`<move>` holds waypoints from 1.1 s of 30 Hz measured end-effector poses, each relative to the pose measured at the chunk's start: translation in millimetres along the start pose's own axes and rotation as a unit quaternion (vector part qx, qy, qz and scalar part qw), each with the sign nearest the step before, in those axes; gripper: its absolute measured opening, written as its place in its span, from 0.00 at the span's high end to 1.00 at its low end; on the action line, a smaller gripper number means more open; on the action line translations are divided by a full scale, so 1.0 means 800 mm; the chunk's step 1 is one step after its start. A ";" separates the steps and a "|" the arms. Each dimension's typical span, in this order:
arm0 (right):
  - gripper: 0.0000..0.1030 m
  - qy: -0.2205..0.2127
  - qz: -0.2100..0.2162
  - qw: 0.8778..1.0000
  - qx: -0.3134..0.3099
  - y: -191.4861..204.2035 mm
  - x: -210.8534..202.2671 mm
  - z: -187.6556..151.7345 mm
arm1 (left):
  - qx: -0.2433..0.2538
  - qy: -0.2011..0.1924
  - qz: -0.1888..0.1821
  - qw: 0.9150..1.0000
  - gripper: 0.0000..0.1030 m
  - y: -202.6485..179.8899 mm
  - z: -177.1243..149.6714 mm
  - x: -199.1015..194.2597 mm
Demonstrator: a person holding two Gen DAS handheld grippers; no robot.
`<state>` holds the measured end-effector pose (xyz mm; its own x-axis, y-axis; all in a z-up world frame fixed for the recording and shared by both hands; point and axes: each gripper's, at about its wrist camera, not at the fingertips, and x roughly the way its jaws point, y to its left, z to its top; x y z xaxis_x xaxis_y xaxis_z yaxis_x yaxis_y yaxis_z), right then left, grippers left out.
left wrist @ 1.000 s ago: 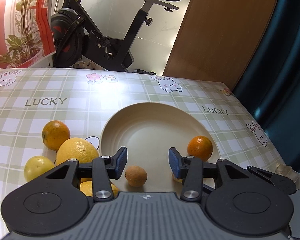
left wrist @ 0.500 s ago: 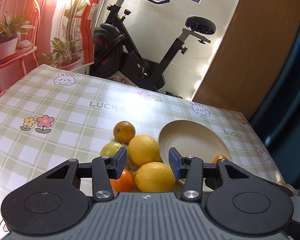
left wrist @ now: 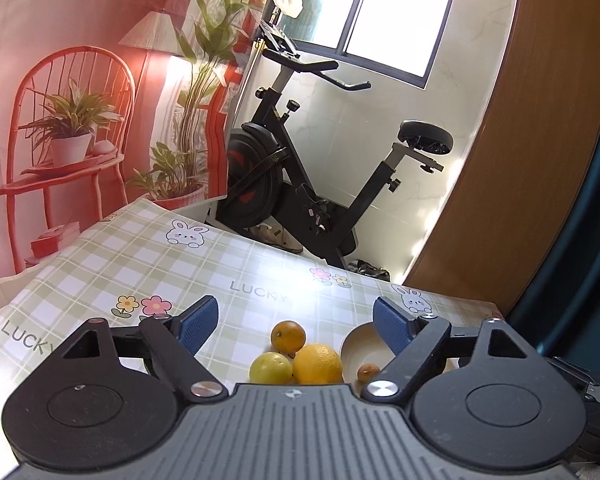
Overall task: Organize fruits
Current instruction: 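Lift both open tools away from the plate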
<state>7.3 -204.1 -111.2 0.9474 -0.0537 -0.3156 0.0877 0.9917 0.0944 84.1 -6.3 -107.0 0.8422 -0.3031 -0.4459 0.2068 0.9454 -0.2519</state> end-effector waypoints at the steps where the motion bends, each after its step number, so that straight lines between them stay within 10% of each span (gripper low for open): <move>1: 0.51 -0.003 0.001 1.000 -0.007 0.006 -0.005 0.001 | 0.002 -0.001 0.006 1.000 0.14 0.000 -0.003 -0.001; 11: 0.42 0.011 0.027 0.999 0.014 0.044 -0.013 -0.023 | 0.038 0.002 0.074 0.996 0.09 0.022 -0.014 -0.036; 33: 0.40 0.071 0.087 0.993 -0.031 0.086 0.026 -0.049 | 0.008 0.060 0.043 0.997 0.10 0.069 -0.031 -0.015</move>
<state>21.2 -132.4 -148.2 0.8935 0.1312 -0.4295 -0.0967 0.9901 0.1014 73.3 46.4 -137.1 0.7917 -0.2319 -0.5652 0.1456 0.9701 -0.1941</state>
